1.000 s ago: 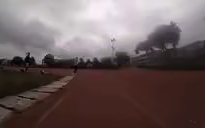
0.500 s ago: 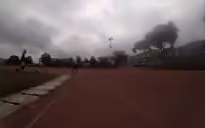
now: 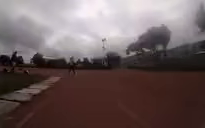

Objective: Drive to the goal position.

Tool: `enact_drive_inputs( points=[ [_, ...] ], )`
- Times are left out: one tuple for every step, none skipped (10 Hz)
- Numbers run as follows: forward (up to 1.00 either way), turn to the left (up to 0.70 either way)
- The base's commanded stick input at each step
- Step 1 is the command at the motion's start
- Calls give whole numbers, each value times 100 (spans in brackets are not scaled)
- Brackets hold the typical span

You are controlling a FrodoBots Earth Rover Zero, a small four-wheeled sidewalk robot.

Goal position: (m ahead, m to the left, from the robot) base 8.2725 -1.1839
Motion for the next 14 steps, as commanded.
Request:
enact_drive_inputs(
  points=[
    [70,1],
    [70,2],
    [70,4],
    [70,6],
    [70,4],
    [70,-18],
    [70,-31],
    [70,-14],
    [70,-18],
    [70,-32],
    [70,-35],
    [70,-35],
    [70,-26],
    [70,-32]
  ],
)
